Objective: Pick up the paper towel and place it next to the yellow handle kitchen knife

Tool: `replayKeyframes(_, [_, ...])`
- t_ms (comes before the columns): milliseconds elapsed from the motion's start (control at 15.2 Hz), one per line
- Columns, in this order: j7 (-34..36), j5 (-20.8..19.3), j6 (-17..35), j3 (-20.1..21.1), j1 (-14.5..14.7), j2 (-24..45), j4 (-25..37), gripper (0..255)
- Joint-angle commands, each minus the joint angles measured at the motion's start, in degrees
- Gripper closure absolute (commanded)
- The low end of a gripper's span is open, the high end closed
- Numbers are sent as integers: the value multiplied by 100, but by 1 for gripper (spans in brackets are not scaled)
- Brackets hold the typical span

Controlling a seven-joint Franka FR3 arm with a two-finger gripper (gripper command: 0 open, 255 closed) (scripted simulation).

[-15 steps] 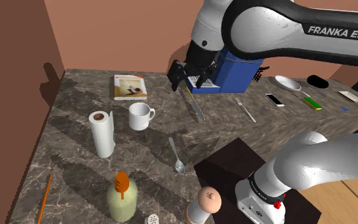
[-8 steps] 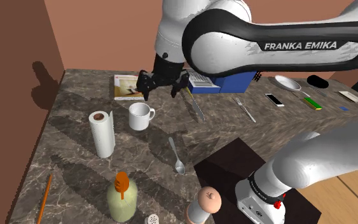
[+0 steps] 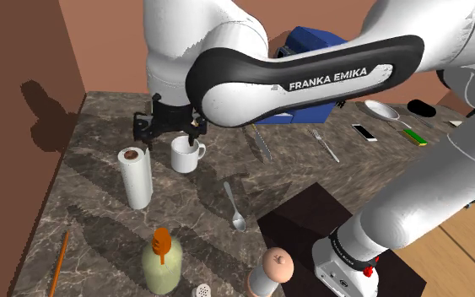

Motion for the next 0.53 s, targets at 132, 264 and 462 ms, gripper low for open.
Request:
replayKeyframes(132, [1095, -1227, -254, 169, 461, 1361, 932, 0])
replayKeyframes(264, [1471, -1698, -433, 43, 876, 1955, 1434, 0])
replayKeyframes(462, [1661, -1955, -486, -90, 1155, 2312, 1716, 0])
